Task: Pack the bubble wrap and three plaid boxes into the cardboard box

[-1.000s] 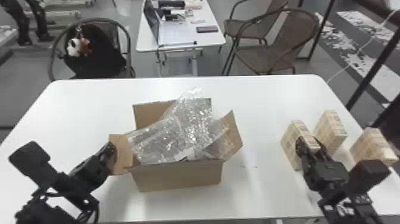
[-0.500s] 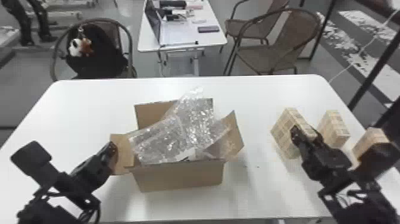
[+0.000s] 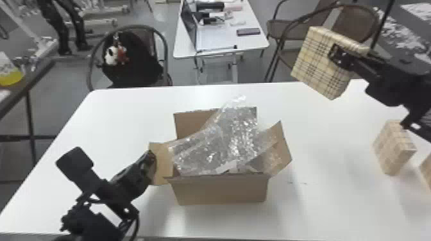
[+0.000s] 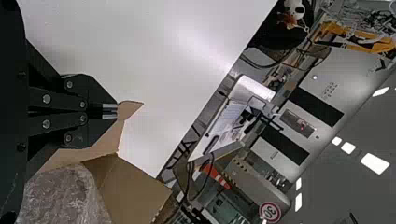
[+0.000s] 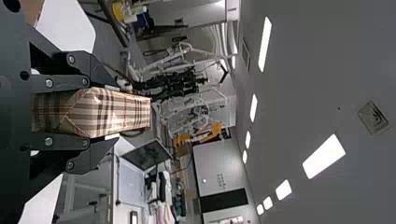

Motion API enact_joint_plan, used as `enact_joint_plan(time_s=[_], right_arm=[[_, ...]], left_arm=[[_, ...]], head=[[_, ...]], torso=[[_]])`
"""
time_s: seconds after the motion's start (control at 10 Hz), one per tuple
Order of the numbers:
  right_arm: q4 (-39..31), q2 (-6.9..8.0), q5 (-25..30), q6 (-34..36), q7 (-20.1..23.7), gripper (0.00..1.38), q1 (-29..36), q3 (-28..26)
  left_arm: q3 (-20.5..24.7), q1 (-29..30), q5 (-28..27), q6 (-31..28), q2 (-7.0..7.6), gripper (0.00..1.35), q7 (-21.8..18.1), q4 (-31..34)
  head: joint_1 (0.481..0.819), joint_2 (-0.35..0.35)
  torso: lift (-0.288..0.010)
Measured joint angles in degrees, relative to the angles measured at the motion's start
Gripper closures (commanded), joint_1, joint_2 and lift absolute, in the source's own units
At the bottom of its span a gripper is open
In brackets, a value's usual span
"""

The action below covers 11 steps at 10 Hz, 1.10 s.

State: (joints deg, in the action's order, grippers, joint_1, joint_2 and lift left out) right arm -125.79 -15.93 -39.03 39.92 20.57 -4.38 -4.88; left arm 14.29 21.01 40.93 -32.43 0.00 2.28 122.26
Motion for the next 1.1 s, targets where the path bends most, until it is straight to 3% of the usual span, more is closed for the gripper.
enact_joint_plan(time_s=[0.2,0.3,0.5,0.7,0.9,1.0,1.1], right_arm=[[6.79,-0.60,-14.82,8.86,-0.85,0.99,-5.67,1.67],[13.51,-0.87,-21.55,13.30,-0.23,0.99,-9.40,4.35],[30.49,-1.23,-32.16,18.66,7.44,0.99,-16.94,12.65],[44.76,0.12,-39.76,20.34,12.38,0.99,-20.77,20.73],[51.93,1.75,-42.00,19.52,13.11,0.99,-22.40,24.59],[55.49,2.58,-40.00,18.53,15.94,0.99,-23.69,25.22],[59.58,3.50,-37.16,17.55,19.37,0.83,-25.72,26.04]], left_arm=[[-0.21,-0.58,-0.46,-0.49,0.00,1.22,0.00,-0.09],[-0.27,-0.84,-0.54,-0.80,0.00,1.22,0.00,-0.16],[-0.92,-1.58,-0.59,-1.15,0.00,1.22,0.00,-0.61],[-1.62,-2.16,-0.61,-1.15,0.00,1.22,0.00,-1.16],[-1.87,-2.24,-0.62,-1.13,0.00,1.22,0.00,-1.40],[-2.01,-2.33,-0.59,-1.02,0.00,1.22,0.00,-1.46],[-2.11,-2.37,-0.59,-0.93,0.00,1.22,0.00,-1.50]], head=[[0.654,0.183],[0.666,0.214],[0.688,0.266],[0.695,0.309],[0.695,0.327],[0.695,0.325],[0.695,0.321]], torso=[[-0.148],[-0.148],[-0.148],[-0.148],[-0.148],[-0.148],[-0.148]])
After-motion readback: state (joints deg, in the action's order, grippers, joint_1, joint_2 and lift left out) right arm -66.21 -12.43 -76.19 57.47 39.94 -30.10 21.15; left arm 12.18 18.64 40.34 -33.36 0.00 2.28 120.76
